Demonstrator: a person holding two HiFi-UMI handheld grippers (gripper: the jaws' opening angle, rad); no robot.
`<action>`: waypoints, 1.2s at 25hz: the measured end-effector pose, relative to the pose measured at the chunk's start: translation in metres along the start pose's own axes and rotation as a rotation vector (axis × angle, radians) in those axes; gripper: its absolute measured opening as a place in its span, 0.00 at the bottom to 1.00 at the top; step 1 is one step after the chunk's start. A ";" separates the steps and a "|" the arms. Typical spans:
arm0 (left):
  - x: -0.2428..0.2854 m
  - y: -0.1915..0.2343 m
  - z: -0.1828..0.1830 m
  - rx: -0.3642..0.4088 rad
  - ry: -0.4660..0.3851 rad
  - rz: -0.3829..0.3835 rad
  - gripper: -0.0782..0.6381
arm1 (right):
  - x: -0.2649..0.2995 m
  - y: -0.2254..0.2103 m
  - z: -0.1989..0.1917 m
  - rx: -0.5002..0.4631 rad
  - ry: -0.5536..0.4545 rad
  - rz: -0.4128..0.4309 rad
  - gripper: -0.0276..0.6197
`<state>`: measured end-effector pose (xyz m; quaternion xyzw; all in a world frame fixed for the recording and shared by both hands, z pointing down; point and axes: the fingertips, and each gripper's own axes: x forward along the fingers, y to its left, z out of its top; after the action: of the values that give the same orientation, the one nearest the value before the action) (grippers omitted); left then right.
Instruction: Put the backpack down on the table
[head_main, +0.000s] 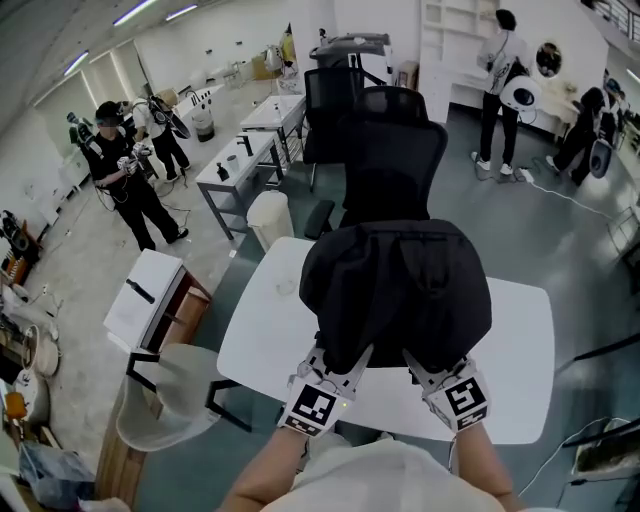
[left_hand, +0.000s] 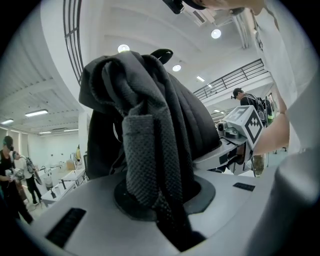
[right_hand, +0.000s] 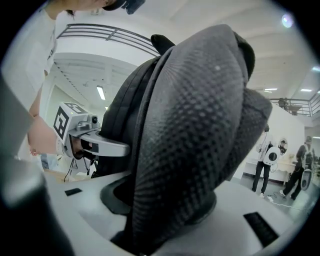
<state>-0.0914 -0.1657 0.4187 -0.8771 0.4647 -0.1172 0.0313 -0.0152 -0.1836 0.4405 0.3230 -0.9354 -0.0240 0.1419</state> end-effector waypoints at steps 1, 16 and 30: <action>0.003 0.006 0.004 0.007 -0.006 -0.013 0.24 | 0.004 -0.003 0.004 0.000 0.007 -0.011 0.32; 0.069 0.089 -0.020 0.002 0.001 -0.125 0.24 | 0.092 -0.051 -0.001 0.042 0.032 -0.116 0.32; 0.130 0.108 -0.114 -0.125 0.115 -0.188 0.24 | 0.150 -0.075 -0.091 0.144 0.177 -0.097 0.33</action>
<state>-0.1350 -0.3277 0.5345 -0.9088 0.3880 -0.1405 -0.0611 -0.0569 -0.3302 0.5552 0.3783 -0.9017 0.0650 0.1991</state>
